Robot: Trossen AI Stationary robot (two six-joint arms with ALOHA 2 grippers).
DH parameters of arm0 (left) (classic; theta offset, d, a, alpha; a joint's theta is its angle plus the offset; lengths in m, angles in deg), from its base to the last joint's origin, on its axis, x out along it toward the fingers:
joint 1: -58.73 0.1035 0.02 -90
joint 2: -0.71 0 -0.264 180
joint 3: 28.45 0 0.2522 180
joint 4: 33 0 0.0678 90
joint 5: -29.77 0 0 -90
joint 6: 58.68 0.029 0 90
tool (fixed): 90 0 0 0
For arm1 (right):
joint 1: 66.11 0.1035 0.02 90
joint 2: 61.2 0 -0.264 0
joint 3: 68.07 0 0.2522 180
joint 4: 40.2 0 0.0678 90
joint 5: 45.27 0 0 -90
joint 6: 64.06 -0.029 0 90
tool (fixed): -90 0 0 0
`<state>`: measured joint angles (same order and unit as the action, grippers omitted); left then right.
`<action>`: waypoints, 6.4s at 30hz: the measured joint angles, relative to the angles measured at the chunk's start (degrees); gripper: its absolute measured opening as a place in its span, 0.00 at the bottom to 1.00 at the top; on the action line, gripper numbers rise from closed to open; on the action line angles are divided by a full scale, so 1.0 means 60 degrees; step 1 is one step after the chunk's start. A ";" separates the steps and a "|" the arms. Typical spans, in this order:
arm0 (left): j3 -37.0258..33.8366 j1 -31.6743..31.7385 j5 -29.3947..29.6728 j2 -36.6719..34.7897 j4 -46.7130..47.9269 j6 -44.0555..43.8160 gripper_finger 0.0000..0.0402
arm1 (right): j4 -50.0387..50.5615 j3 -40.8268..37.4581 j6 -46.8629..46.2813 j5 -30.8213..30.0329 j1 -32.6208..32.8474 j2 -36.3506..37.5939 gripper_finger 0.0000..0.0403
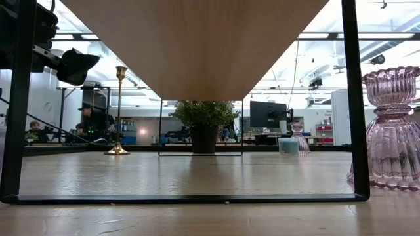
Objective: Pick & Place candle stick holders
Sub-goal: Put the top right gold candle holder on the shelf, then put the bottom gold candle holder on the shelf aligned with the gold candle holder
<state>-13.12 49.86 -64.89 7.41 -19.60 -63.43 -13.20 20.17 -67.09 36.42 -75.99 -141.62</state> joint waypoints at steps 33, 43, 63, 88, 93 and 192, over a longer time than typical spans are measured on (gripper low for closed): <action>0.0002 -0.0001 0.0001 -0.0004 -0.0004 0.0002 0.97 | -0.2072 -0.0004 -0.0203 0.0208 0.0020 -0.0991 0.06; 0.0002 -0.0001 0.0000 -0.0004 0.0000 -0.0001 0.97 | -0.2055 -0.0004 -0.0168 0.0124 0.0020 -0.0991 0.06; 0.0002 -0.0001 0.0001 -0.0002 -0.0003 0.0002 0.97 | -0.2010 -0.0004 -0.0271 0.0137 0.0020 -0.0907 0.33; 0.0002 -0.0001 0.0000 -0.0004 -0.0001 0.0002 0.96 | 0.4629 0.0000 -0.1723 0.3246 0.0363 0.1122 0.38; 0.0002 -0.0001 0.0003 -0.0004 -0.0004 0.0002 0.96 | 0.6777 0.0000 -0.2414 0.4007 0.1459 0.1928 0.37; 0.0002 -0.0001 0.0001 -0.0001 0.0000 0.0002 0.97 | 0.7450 0.0969 -0.5003 -0.4069 0.3519 0.1919 0.03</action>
<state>-13.10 49.85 -64.89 7.41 -19.60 -63.41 31.50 25.99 -97.10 12.00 -54.87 -130.11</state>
